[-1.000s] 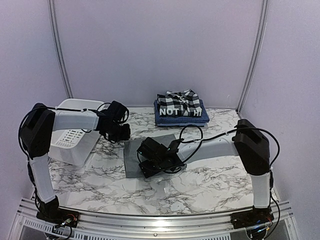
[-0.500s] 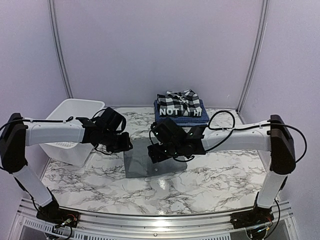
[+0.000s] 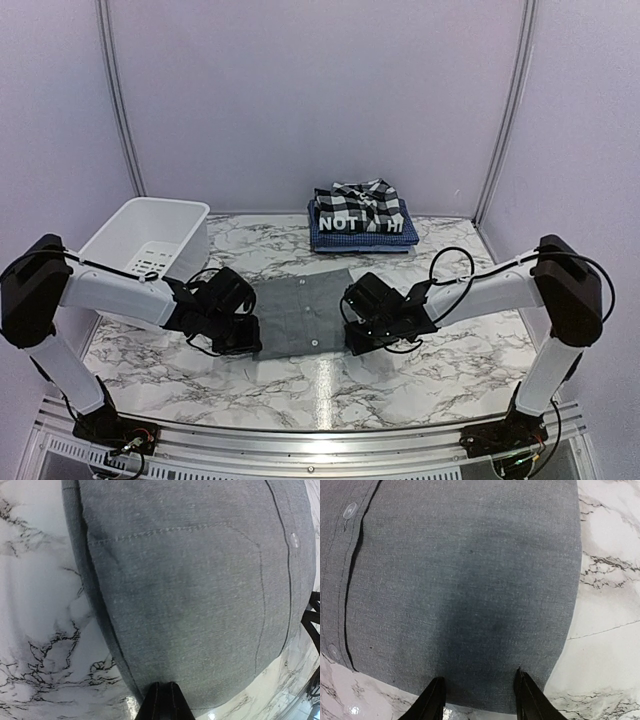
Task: Fold and stack the long sleeve shirts
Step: Adjust the square-folded shirt at the center of the board, then pick up the square-folded shirt from the center of the board, then turn over the square-folded shirt at the center of the board, then move the square-folded shirt to the center of the board, then smooth out the square-folded shirt at the center of the board.
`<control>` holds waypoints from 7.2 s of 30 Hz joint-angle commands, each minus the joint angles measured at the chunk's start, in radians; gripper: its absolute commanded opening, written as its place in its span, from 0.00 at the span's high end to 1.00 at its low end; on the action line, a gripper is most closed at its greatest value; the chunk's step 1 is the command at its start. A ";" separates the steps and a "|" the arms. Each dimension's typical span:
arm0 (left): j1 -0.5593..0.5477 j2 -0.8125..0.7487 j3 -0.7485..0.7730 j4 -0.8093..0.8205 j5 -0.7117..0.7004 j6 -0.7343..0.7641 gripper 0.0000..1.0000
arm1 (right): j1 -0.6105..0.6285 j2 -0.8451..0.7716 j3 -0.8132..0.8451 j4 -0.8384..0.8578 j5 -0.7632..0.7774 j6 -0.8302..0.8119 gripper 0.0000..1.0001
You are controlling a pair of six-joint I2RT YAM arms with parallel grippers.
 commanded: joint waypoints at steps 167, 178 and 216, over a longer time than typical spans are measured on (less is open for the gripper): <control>0.285 0.279 0.334 -0.082 -0.315 0.301 0.69 | -0.178 0.347 0.358 0.225 -0.296 0.021 0.70; 0.269 0.159 0.240 -0.075 -0.190 0.247 0.95 | -0.166 0.250 0.276 0.208 -0.280 0.003 1.00; -0.029 -0.237 0.087 -0.316 -0.299 0.065 0.58 | -0.039 -0.027 0.183 0.089 -0.142 0.002 0.78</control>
